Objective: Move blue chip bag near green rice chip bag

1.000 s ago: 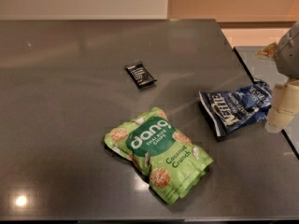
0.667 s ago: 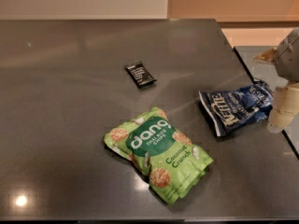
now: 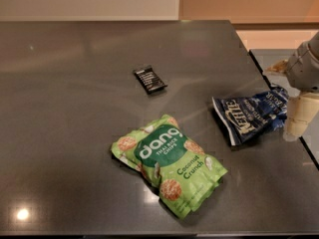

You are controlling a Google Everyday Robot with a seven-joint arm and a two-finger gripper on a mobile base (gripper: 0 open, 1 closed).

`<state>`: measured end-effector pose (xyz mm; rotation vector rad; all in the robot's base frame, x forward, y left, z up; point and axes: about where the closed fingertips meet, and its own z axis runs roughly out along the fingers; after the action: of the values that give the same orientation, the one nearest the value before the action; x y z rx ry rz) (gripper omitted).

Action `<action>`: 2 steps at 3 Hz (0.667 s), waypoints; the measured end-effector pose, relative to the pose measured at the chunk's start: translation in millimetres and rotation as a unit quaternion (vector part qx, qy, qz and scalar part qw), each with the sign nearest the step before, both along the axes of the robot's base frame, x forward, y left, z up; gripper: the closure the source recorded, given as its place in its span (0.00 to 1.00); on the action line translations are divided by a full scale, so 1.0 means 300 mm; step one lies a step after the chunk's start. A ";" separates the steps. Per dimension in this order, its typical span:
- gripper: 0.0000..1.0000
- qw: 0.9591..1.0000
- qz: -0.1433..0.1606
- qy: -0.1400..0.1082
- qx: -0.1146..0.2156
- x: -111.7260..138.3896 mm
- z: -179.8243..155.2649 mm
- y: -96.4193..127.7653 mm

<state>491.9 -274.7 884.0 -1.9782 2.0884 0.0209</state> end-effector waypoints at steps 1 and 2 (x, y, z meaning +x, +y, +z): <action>0.00 1.000 -0.001 0.006 -0.006 0.029 -0.050 -0.034; 0.00 1.000 -0.001 0.010 -0.012 0.049 -0.086 -0.056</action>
Offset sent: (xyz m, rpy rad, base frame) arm 0.0205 -0.0269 -0.0383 -0.0392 0.0350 -0.0034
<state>506.6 -291.6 858.3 -1.9977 2.1124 0.0162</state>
